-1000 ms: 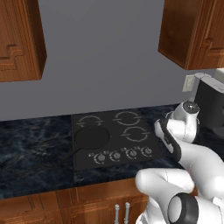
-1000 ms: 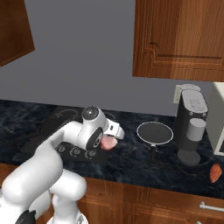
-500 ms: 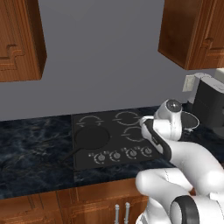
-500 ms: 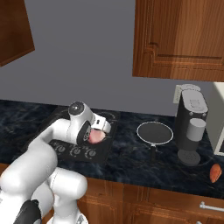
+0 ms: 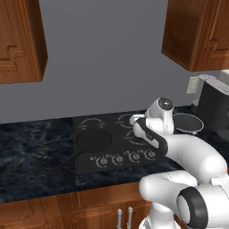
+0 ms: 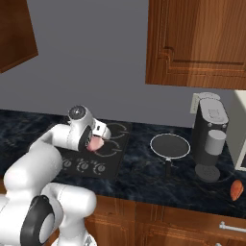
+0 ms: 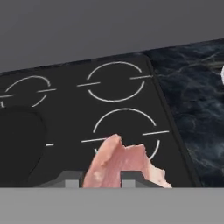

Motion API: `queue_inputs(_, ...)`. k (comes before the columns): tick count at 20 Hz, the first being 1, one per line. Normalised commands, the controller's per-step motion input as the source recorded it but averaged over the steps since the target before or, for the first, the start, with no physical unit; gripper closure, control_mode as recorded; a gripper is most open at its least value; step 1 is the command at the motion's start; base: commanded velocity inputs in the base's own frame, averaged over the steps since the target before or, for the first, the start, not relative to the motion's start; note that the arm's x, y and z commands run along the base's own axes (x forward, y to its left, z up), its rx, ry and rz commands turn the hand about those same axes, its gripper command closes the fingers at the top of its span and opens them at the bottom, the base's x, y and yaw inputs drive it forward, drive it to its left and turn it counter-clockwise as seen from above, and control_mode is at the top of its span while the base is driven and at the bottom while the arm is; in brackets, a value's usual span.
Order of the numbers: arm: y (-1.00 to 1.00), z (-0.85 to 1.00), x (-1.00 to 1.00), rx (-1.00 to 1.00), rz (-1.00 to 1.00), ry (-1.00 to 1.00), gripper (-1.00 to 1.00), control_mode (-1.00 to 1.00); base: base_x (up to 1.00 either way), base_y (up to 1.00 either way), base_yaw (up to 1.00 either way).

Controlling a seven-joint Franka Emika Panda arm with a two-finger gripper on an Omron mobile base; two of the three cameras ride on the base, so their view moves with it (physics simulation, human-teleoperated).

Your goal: Place both pans onto different burners. Then place the sweet potato and the steak on different pans.

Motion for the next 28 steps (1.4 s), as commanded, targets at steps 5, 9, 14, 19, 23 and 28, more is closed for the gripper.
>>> queue_inputs(5, 0.61, 0.00, 0.13, 0.04, 0.05, 0.00, 1.00, -1.00, 0.00, 0.00, 0.00)
queue_inputs(9, 0.66, 0.00, 0.02, 0.01, 0.05, 0.00, 1.00, -1.00, 0.00, 0.00, 0.00)
queue_inputs(14, 0.58, 0.00, 0.01, 0.00, 0.05, 0.00, 1.00, -1.00, 0.00, 0.00, 0.00)
queue_inputs(19, 0.49, 0.04, 0.00, 0.00, 0.04, 0.00, 1.00, -1.00, 0.00, 0.00, 0.00)
queue_inputs(23, 0.32, 0.14, 0.00, 0.00, 0.02, 0.00, 1.00, -1.00, 0.00, 0.00, 0.00)
queue_inputs(28, 0.28, 0.16, 0.02, 0.00, 0.01, 0.00, 1.00, -1.00, 0.00, 0.00, 0.00)
